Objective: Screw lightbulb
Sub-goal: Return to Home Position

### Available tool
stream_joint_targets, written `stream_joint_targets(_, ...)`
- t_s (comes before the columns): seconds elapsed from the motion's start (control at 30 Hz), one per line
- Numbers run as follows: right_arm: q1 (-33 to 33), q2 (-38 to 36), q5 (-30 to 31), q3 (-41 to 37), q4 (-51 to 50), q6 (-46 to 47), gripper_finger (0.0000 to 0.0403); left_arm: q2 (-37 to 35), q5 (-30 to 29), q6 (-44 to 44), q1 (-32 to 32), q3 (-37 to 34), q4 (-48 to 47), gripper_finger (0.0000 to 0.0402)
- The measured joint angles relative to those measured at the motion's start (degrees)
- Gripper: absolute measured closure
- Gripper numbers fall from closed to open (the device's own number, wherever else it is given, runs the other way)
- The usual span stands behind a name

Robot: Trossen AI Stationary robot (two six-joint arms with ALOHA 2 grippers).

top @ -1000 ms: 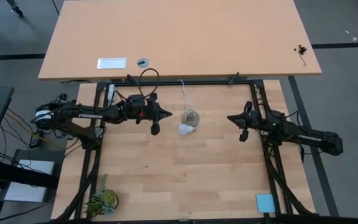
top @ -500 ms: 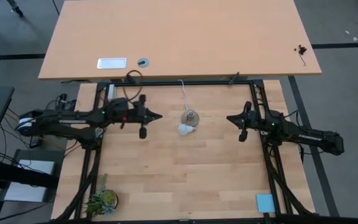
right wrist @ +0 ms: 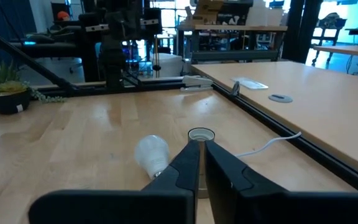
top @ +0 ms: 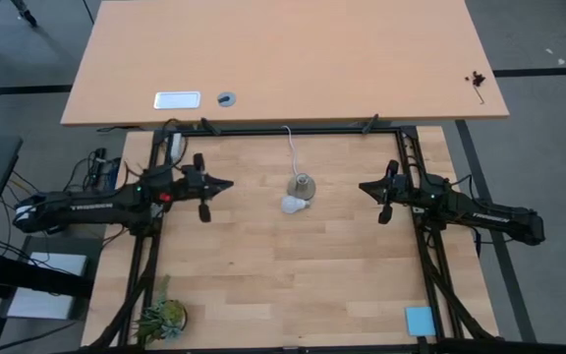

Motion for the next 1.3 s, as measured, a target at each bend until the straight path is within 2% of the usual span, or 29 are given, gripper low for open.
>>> stream_joint_targets(0.27,0.0,0.0,0.0,0.0,-0.02,-0.04,0.0367,-9.23,-5.62,-1.74,0.0,-8.96,-1.29,0.0401)
stream_joint_targets(0.5,0.0,0.0,0.0,0.0,-0.02,0.0,0.0371,-16.63,-9.72,-1.95,0.0,-13.09,-5.05,0.0401)
stream_joint_targets(0.67,0.0,0.0,0.0,0.0,-0.02,0.0,0.0367,-23.5,-12.05,-0.81,-0.02,-14.85,-11.58,0.0401)
stream_joint_targets(0.9,0.0,0.0,0.0,0.0,-0.02,-0.02,0.037,-32.48,-11.13,-2.28,-2.78,-15.23,-16.09,0.0401)
stream_joint_targets(1.03,0.0,0.0,0.0,0.0,-0.02,-0.01,0.0369,-33.01,-9.92,-4.03,-4.23,-15.23,-16.48,0.0401)
stream_joint_targets(1.3,0.0,0.0,0.0,0.0,0.0,0.0,0.0369,-32.77,1.33,-3.55,-4.9,-15.25,-14.86,0.0401)
